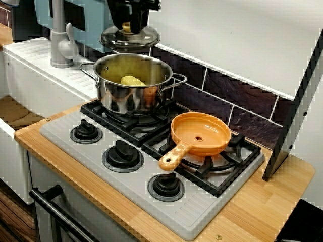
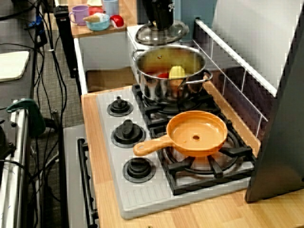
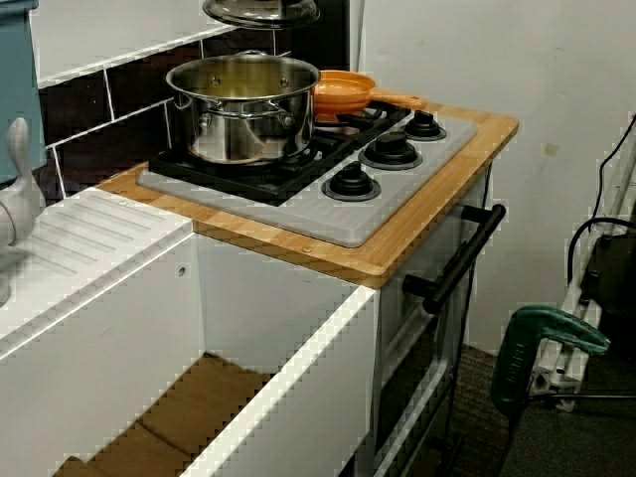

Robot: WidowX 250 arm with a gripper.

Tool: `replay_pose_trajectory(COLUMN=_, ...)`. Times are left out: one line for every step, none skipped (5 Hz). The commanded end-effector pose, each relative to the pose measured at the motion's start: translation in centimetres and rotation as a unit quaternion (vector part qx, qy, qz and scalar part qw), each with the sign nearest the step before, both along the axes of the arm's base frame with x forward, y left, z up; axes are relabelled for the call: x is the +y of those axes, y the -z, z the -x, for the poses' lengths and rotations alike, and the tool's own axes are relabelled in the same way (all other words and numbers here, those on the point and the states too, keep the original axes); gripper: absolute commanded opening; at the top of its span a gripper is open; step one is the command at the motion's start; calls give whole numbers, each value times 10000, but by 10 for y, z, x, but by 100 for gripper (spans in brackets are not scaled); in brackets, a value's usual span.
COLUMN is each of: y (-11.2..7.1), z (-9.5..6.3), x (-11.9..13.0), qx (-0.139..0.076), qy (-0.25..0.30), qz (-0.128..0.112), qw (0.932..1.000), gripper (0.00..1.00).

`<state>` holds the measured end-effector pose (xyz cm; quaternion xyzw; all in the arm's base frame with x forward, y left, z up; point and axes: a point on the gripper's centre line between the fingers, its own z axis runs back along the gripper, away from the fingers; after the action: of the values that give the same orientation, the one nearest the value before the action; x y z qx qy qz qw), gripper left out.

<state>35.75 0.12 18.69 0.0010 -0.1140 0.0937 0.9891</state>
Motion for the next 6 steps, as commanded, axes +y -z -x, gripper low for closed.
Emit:
replay_pose_trajectory(y=-21, z=9, x=-8, qx=-325, qy=15, qz=-5, qw=9995, gripper=0)
replay_pose_trajectory(y=-19, z=6, x=-8, qx=-289, qy=-18, qz=13, qw=9996, gripper=0)
replay_pose_trajectory(y=-18, z=6, x=-9, qx=-269, qy=-4, qz=12, qw=9996, gripper=0)
replay_pose_trajectory(y=-17, z=6, x=-7, qx=-248, qy=-30, qz=-5, qw=9997, gripper=0)
replay_pose_trajectory(y=-14, z=9, x=-6, qx=-213, qy=-50, qz=-13, qw=9998, gripper=0)
replay_pose_trajectory(y=-14, z=14, x=-6, qx=-205, qy=-32, qz=-9, qw=9998, gripper=0)
